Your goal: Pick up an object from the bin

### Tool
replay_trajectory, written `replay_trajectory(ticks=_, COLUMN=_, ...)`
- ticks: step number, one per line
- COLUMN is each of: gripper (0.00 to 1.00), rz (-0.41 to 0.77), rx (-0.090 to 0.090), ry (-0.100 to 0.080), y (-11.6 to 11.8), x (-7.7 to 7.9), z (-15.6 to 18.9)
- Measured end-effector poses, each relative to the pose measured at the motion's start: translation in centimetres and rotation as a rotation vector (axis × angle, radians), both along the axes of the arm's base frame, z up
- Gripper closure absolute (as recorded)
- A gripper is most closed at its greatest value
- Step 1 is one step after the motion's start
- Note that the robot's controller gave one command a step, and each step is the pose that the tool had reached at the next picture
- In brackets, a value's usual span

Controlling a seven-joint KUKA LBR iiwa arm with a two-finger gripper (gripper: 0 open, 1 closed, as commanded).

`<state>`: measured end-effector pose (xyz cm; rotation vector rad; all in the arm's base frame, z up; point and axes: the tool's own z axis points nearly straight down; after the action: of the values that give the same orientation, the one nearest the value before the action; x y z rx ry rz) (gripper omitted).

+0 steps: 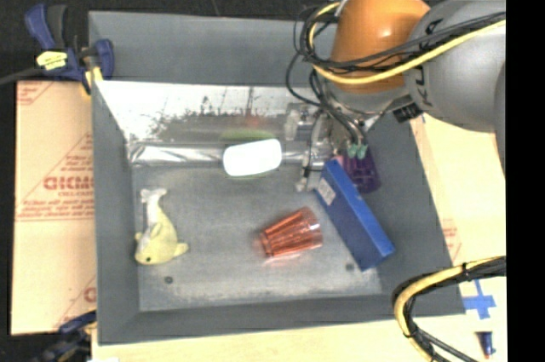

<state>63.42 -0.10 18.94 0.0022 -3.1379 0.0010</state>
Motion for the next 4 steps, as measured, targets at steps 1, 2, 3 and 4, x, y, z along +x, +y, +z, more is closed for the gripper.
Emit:
replay_trajectory(ticks=1, gripper=0.0, rz=0.0, rx=0.0, ry=-0.008, y=0.0, x=0.2, z=0.4)
replay_trajectory(ticks=2, gripper=1.0, rz=0.052, rx=-0.001, ry=-0.006, y=-0.4, x=0.6, z=-11.4)
replay_trajectory(ticks=3, gripper=1.0, rz=0.052, rx=-0.001, ry=-0.009, y=-0.4, x=0.7, z=-11.3)
replay_trajectory(ticks=4, gripper=1.0, rz=0.074, rx=-0.002, ry=-0.013, y=-1.0, x=1.0, z=-11.6)
